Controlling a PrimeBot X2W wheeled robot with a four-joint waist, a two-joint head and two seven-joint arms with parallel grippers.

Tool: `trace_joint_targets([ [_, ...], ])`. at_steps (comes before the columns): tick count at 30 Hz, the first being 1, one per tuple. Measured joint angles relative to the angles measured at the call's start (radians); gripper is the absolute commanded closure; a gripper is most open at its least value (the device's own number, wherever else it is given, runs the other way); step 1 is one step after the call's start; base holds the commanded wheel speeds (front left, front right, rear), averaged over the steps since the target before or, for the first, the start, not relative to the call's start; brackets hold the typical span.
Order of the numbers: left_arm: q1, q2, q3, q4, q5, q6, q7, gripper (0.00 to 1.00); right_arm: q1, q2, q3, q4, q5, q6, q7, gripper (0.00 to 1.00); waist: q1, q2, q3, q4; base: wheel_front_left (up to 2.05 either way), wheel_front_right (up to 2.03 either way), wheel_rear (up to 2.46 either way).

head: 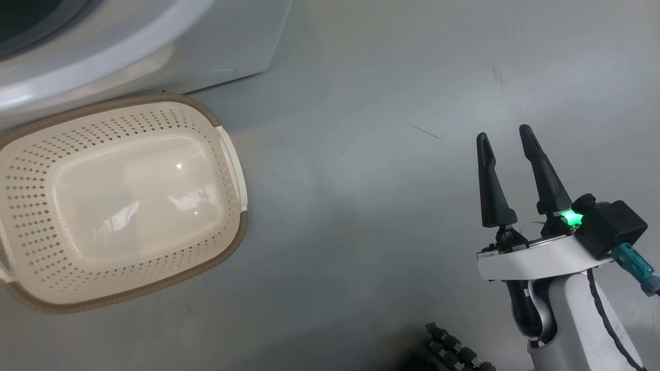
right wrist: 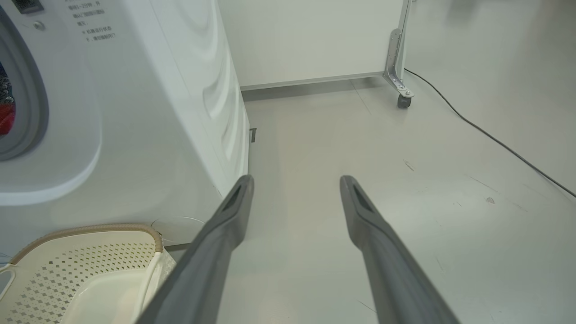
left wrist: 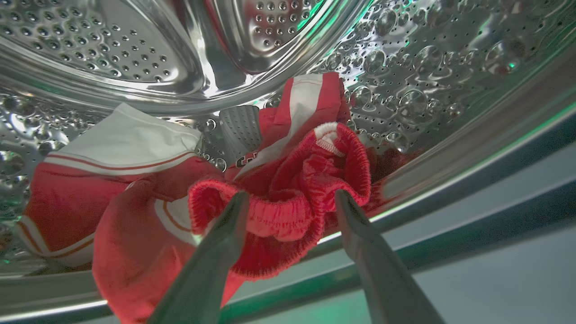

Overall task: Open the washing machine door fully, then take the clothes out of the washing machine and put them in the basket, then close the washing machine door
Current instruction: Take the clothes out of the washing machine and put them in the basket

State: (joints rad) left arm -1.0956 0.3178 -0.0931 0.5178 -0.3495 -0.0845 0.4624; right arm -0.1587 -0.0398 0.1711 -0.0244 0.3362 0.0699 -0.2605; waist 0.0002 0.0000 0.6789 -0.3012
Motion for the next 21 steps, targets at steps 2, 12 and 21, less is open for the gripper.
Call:
trace_joint_targets([
  [2,-0.032,0.014,0.001,0.01,0.0,0.0,0.022,0.0,-0.012,0.0,0.009,0.001,0.009,0.0,0.0,0.0,0.0,0.0,0.015,-0.01,0.0,0.0,0.0],
  [12,-0.129,0.076,0.026,0.075,0.008,0.012,0.115,0.0,-0.046,0.0,0.044,0.027,0.057,-0.001,0.0,0.0,-0.0001,0.0,0.071,-0.063,0.0,0.0,0.0],
  [21,-0.157,0.09,0.033,0.128,0.027,0.057,0.152,1.0,-0.06,0.0,0.043,0.041,0.061,-0.004,0.0,0.0,-0.0001,0.0,0.089,-0.09,0.0,0.0,0.0],
])
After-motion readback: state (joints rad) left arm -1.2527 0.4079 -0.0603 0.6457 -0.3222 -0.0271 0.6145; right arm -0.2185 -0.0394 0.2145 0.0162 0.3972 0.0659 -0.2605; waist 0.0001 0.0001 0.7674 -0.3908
